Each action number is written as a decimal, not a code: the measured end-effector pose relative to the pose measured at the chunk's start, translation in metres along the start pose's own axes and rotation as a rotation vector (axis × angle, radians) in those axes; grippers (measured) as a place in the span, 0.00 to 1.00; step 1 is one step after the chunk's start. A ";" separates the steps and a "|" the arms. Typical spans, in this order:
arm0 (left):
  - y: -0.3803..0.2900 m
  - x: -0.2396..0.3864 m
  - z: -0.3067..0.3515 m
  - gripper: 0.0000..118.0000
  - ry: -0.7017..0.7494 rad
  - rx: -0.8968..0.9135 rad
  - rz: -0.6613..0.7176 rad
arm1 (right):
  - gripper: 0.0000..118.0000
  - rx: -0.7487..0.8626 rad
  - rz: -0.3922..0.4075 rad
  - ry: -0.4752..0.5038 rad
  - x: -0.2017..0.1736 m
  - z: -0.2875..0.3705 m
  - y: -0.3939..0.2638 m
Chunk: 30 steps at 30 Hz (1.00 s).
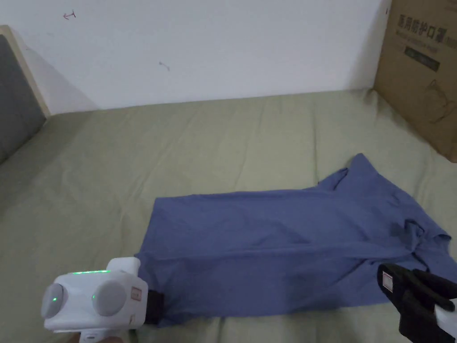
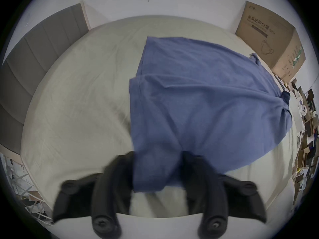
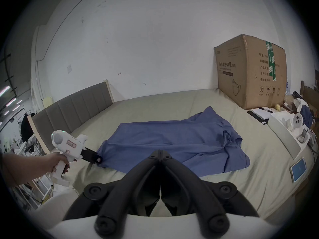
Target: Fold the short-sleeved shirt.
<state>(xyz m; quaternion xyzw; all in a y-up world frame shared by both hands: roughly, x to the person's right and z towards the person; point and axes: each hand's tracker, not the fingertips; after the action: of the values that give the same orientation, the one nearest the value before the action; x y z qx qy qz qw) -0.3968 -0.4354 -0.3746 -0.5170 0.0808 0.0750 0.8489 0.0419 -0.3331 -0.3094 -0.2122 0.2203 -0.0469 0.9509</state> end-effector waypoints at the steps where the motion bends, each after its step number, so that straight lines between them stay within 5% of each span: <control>1: -0.001 -0.003 0.001 0.27 -0.021 0.008 -0.001 | 0.00 -0.003 -0.016 0.000 0.004 0.000 0.001; 3: 0.004 -0.011 0.008 0.08 -0.103 0.012 0.035 | 0.00 0.014 -0.093 0.000 0.024 0.002 0.009; 7: 0.012 -0.014 0.021 0.06 -0.131 0.052 0.023 | 0.00 0.029 -0.260 -0.046 0.092 -0.008 0.042; 11: 0.019 -0.011 0.044 0.06 -0.098 0.155 -0.025 | 0.05 -0.273 -0.358 -0.057 0.165 -0.059 0.069; 12: 0.019 -0.009 0.049 0.06 -0.093 0.170 -0.021 | 0.25 -0.313 -0.372 -0.094 0.177 -0.071 0.069; 13: 0.020 -0.008 0.053 0.06 -0.093 0.180 -0.014 | 0.76 -0.334 -0.376 -0.132 0.187 -0.083 0.067; 14: 0.024 -0.006 0.058 0.06 -0.097 0.178 -0.012 | 1.00 -0.378 -0.399 -0.154 0.196 -0.097 0.064; 18: 0.024 -0.007 0.060 0.06 -0.120 0.207 -0.005 | 0.92 -0.450 -0.519 -0.235 0.218 -0.133 0.039; 22: 0.023 -0.009 0.049 0.06 -0.116 0.173 0.024 | 0.89 -0.627 -0.540 -0.324 0.236 -0.152 0.013; 25: 0.018 -0.007 0.041 0.06 -0.101 0.147 0.025 | 0.69 -0.702 -0.511 -0.351 0.241 -0.163 -0.005; 29: 0.018 -0.006 0.035 0.06 -0.089 0.109 0.024 | 0.48 -0.683 -0.259 -0.385 0.218 -0.162 0.008; 30: 0.019 -0.009 0.034 0.06 -0.086 0.103 0.026 | 0.28 -0.667 -0.235 -0.366 0.213 -0.160 0.011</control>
<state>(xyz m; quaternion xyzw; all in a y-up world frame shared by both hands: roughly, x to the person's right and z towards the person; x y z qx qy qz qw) -0.4075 -0.3968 -0.3736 -0.4678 0.0548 0.1040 0.8760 0.1635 -0.4229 -0.5290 -0.5381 0.0246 -0.0427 0.8415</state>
